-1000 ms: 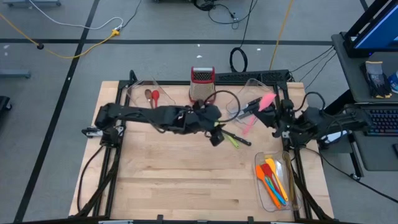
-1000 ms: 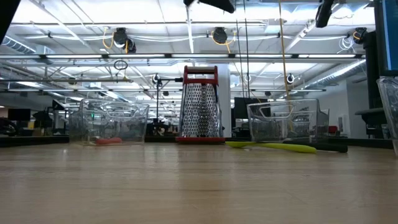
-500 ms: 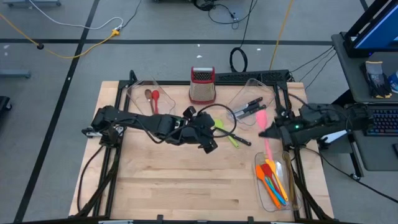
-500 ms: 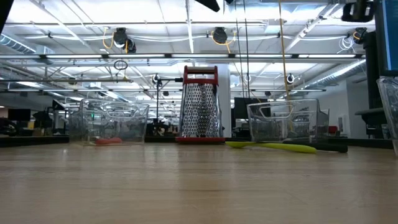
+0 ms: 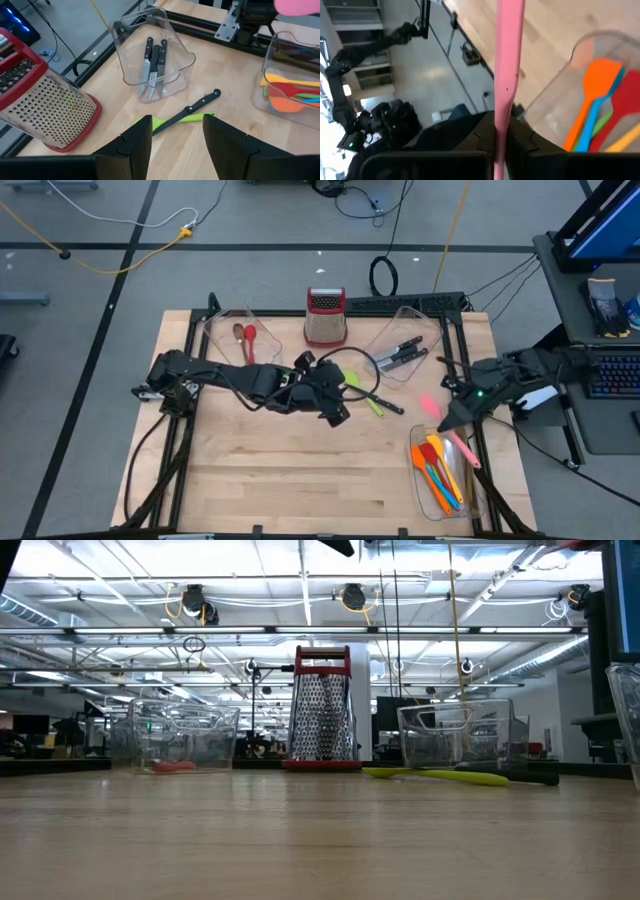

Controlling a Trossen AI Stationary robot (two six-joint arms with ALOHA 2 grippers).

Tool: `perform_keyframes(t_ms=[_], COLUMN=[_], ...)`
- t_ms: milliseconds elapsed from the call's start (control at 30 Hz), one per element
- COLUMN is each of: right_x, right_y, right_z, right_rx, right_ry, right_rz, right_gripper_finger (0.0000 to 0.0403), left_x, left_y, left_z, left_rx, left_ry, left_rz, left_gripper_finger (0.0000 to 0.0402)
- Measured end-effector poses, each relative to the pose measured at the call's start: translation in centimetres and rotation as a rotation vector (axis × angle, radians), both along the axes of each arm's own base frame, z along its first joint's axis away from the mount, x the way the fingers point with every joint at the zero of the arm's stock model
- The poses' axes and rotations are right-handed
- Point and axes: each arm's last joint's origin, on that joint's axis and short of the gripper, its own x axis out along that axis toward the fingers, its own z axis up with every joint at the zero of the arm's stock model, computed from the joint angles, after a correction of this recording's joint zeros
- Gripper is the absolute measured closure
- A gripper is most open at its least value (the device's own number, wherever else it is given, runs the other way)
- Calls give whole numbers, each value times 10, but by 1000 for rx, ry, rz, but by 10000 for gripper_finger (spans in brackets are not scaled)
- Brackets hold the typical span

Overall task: Pick & Place Kitchen Items
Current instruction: Put the pink spatula into the bottom transparent bin

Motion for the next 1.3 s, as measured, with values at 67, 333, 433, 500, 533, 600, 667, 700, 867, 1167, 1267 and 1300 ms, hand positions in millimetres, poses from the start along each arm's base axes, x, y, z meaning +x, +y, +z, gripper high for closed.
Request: perform_keyframes(t_ms=[67, 333, 433, 500, 533, 600, 667, 700, 867, 1167, 1267, 1300], right_x=[-2, -4, -2, 0, 1, 5, 6, 6, 1, -7, -6, -5], right_y=[3, 19, 28, 35, 40, 49, 58, 62, 79, 101, 106, 108], right_z=[-1, -10, -20, -29, -33, -39, -46, -49, -63, -90, -98, -100], right_rx=[21, 37, 43, 59, 66, 88, 99, 105, 98, 2, -38, -50], right_ry=[28, 145, 190, 210, 216, 200, 183, 178, 232, 393, 440, 450], right_rz=[17, 52, 67, 91, 97, 101, 92, 87, 61, -15, -37, -42], right_gripper_finger=[395, 395, 395, 395, 395, 395, 395, 395, 394, 394, 393, 393], left_x=[0, 2, 3, 3, 3, 3, 4, 4, 5, 4, 4, 3], left_y=[2, 12, 16, 18, 19, 22, 25, 26, 29, 20, 18, 17], left_z=[0, 0, 0, 0, 0, 0, 0, 0, -1, -1, -1, -1], left_rx=[0, -1, -8, -13, -13, -12, -14, -16, -32, -32, -32, -32], left_ry=[0, 1, 1, 4, 5, 6, 12, 15, 24, 27, 27, 27], left_rz=[4, 27, 28, 25, 27, 32, 27, 21, -1, -25, -32, -34], left_gripper_finger=[225, 225, 225, 224, 224, 224, 224, 225, 225, 224, 225, 224])
